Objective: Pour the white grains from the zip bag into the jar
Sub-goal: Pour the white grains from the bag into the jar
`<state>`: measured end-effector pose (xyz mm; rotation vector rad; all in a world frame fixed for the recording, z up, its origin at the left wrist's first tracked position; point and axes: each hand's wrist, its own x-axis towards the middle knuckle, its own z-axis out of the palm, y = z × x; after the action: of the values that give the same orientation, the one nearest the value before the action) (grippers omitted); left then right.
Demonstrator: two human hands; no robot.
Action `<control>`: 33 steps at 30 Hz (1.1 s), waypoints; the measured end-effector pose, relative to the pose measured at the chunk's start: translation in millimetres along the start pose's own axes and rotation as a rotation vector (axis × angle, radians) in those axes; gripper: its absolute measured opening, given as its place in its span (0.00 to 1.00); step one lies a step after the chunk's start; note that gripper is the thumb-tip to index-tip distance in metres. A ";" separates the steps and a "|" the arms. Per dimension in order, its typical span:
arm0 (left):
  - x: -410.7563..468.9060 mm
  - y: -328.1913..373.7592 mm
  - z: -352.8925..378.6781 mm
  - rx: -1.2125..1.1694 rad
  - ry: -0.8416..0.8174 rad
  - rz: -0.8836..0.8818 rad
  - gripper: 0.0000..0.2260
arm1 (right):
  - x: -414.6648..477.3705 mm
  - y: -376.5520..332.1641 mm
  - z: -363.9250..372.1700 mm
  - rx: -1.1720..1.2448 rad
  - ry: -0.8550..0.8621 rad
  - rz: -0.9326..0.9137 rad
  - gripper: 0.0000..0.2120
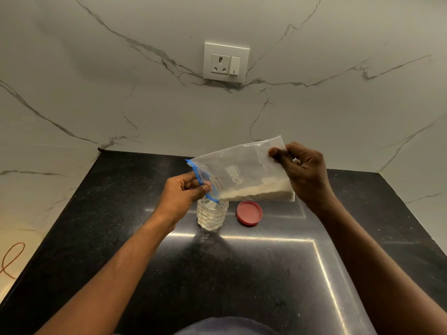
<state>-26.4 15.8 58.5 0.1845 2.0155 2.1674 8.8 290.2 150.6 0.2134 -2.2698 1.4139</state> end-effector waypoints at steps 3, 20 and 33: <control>-0.8 0.7 0.6 -0.007 -0.012 0.006 0.11 | 1.7 1.8 -0.5 -0.005 -0.003 0.006 0.15; 0.4 1.6 1.8 0.004 0.010 0.006 0.10 | 6.9 -5.2 0.0 -0.033 -0.040 0.022 0.08; 2.7 5.4 4.0 0.001 0.002 0.013 0.10 | 12.0 -6.3 -5.4 -0.064 -0.008 0.001 0.13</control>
<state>-28.4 19.9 64.1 0.1964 2.0218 2.1754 2.1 293.3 163.2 0.1983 -2.3173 1.3411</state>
